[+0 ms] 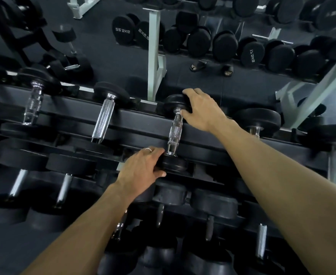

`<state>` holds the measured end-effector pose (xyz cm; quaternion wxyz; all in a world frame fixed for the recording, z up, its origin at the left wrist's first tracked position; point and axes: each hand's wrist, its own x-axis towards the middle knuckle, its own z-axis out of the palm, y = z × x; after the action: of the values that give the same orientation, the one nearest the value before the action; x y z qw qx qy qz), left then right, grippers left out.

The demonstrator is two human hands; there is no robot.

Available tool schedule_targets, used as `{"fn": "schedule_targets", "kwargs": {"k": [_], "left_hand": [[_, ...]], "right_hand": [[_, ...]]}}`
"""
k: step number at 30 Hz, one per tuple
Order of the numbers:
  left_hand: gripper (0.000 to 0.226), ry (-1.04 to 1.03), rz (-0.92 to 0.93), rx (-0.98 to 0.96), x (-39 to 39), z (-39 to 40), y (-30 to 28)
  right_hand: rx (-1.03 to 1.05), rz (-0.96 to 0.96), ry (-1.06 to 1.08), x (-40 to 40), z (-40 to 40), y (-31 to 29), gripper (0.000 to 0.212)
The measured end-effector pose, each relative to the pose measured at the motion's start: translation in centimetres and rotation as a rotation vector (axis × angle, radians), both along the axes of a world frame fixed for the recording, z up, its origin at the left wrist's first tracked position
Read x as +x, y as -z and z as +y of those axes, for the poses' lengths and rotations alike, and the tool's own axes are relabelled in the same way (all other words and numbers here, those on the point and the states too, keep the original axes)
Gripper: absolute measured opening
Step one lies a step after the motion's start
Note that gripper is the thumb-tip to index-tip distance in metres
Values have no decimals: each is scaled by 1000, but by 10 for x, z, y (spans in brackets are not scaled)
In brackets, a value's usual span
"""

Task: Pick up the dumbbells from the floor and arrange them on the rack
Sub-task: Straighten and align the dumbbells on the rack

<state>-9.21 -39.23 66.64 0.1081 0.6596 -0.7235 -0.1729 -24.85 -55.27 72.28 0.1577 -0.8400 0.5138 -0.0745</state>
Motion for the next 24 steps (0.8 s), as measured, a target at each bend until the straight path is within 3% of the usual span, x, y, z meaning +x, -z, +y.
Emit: {"fn": "schedule_targets", "kwargs": {"k": [3,12,19,24], "left_hand": [[72,20,-26,-16,12,6,-4],[63,-110,-91,-166,74,35,-9],[68,-321,13,-172,128,49,-14],[74,-301,70,-106,162,34,-17]], "right_hand": [[-62,-10,-39,17,8,-6,59],[-91,58,-282,86,21,-2,70],[-81,54,-317,123,11,-12,74],[-47,88,-256,147,0,-20,77]]}}
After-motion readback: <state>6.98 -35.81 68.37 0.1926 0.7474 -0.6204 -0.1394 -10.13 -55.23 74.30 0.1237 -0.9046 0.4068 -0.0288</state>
